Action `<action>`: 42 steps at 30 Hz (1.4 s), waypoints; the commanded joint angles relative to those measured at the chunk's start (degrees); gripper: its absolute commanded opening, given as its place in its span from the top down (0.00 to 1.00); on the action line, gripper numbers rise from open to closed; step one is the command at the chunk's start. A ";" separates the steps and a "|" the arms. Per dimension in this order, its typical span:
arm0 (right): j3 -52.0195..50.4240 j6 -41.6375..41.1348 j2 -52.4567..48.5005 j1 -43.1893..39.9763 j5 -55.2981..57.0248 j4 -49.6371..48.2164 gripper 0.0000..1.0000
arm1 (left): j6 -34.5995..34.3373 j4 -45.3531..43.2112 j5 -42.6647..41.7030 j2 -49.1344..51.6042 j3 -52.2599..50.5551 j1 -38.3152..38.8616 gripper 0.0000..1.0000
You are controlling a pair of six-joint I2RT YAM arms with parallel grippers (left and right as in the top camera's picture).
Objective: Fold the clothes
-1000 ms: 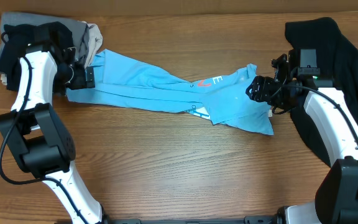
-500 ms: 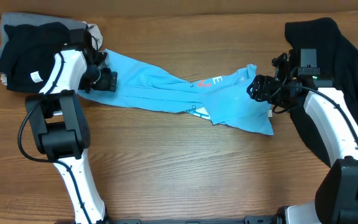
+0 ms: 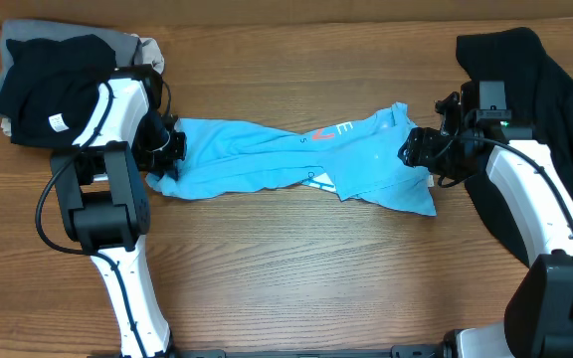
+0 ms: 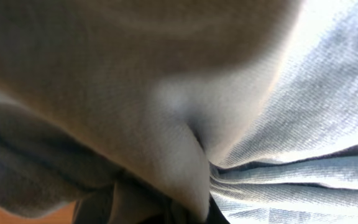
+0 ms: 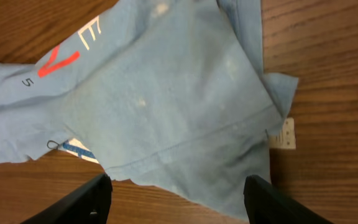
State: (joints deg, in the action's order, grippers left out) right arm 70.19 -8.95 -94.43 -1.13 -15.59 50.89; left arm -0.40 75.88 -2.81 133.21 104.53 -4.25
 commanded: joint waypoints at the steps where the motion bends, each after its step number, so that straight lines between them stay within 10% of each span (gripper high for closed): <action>1: 1.49 0.46 1.16 -0.24 0.57 1.31 0.28 | -2.49 3.32 2.23 2.73 -3.80 -0.33 0.96; 8: 1.51 0.50 1.16 -0.24 0.57 1.09 0.28 | -5.97 -4.11 4.20 1.03 -10.75 -0.68 0.93; 13: 1.49 0.48 1.16 -0.24 0.55 0.20 0.28 | -4.70 -7.54 2.12 0.02 -8.63 -1.38 0.33; 17: 1.49 0.48 1.16 -0.22 0.52 0.24 0.28 | -3.67 -4.83 2.97 -3.41 -4.59 -1.46 0.14; 42: 1.49 1.55 1.16 -0.22 0.52 0.79 0.27 | -0.96 -23.10 4.07 -8.81 -13.66 -5.68 0.02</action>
State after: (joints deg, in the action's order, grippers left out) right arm 70.22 -7.92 -94.43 -1.13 -15.44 51.92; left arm -2.83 53.91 2.79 123.28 92.84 -9.91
